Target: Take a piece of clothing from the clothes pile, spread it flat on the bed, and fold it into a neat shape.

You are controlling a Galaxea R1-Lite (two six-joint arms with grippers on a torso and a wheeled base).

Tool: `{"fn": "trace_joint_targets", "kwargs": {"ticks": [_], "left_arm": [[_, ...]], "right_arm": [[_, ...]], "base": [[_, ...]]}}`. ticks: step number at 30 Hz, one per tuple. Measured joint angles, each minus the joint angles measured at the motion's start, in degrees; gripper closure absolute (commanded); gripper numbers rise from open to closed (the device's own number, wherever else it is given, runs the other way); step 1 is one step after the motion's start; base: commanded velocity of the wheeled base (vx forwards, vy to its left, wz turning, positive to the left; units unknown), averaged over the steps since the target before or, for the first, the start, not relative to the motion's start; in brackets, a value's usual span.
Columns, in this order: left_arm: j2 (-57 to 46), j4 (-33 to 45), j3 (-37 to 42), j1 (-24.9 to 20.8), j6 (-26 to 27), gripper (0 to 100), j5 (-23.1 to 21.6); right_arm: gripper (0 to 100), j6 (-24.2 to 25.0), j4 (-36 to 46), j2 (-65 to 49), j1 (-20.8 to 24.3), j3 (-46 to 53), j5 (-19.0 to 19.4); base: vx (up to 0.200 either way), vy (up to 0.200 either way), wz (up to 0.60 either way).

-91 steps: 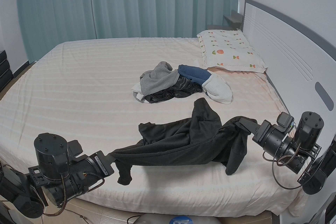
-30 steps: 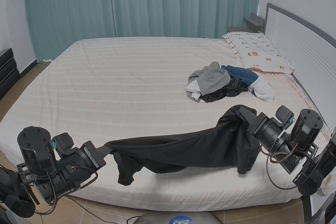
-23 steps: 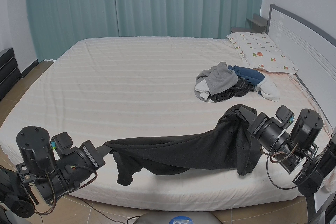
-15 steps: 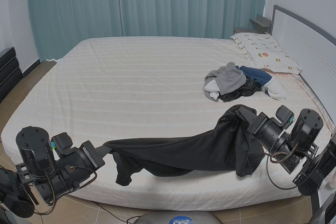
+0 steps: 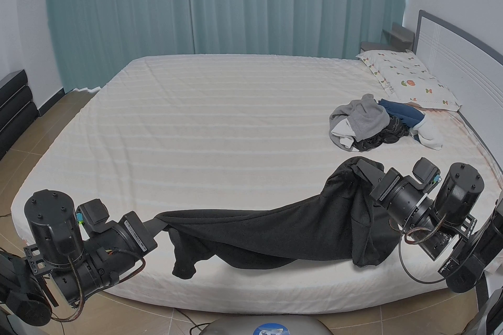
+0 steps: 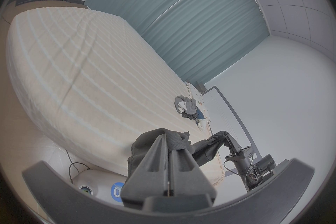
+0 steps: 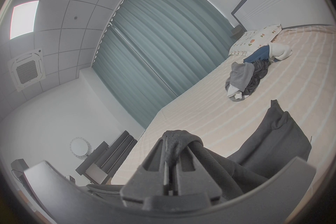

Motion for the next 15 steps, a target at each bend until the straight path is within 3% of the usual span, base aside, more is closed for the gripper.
{"fn": "trace_joint_targets", "kwargs": {"ticks": [7, 15], "left_arm": [[0.2, 0.0, 0.0, 0.0, 0.0, 100, 0.0], [0.4, -0.1, 0.0, 0.0, -0.1, 100, 0.0]], "right_arm": [[100, 0.0, 0.0, 0.0, 0.0, 0.0, 0.1], [100, -0.2, 0.0, -0.1, 0.0, 0.4, 0.2]], "base": [[0.0, 0.2, 0.0], [0.0, 0.0, 0.0]]}}
